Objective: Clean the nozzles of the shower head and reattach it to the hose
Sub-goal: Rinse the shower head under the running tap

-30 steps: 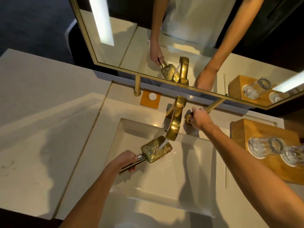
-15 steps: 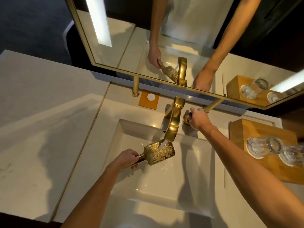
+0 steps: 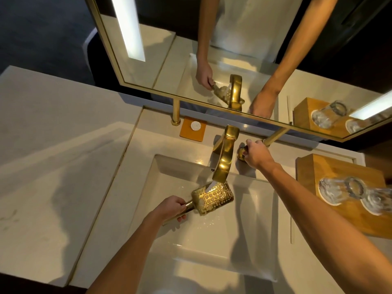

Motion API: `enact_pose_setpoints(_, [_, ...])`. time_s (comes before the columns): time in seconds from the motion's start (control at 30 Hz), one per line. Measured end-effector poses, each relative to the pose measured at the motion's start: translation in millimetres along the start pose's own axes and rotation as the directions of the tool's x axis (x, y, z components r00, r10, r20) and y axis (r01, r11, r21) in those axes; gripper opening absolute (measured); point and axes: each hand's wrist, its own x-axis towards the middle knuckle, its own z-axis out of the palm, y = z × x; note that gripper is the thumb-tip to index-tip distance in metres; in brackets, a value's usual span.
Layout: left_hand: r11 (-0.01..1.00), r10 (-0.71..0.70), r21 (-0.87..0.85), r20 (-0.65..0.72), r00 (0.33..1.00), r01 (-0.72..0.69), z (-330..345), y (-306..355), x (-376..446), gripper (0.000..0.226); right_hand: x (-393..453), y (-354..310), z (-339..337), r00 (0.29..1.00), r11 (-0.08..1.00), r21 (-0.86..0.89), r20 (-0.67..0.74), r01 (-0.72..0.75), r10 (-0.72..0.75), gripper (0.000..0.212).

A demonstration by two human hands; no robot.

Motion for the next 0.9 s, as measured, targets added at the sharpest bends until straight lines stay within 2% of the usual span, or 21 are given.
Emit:
enact_pose_setpoints(0.3, [0.993,-0.063,0.092,-0.072,0.995,0.070,-23,-28,-7,0.026,1,4,-2,1.000,0.999,0.028,0.003,0.021,-0.022,0.034])
enact_pose_setpoints(0.6, [0.995,-0.019,-0.100,-0.025,0.999,0.017,0,-12,-1,0.025,4,2,-13,0.998,1.000,-0.002,0.063,-0.003,0.003,0.031])
enact_pose_setpoints(0.8, [0.991,-0.052,-0.126,-0.073,0.996,0.042,1,-13,-5,0.025,9,-2,-14,0.995,0.992,0.073,0.016,-0.103,0.102,0.038])
enact_pose_setpoints(0.9, [0.991,-0.069,-0.122,-0.089,0.994,0.058,1,-15,-10,0.024,10,-5,-17,0.987,0.979,0.128,0.045,-0.157,0.153,0.034])
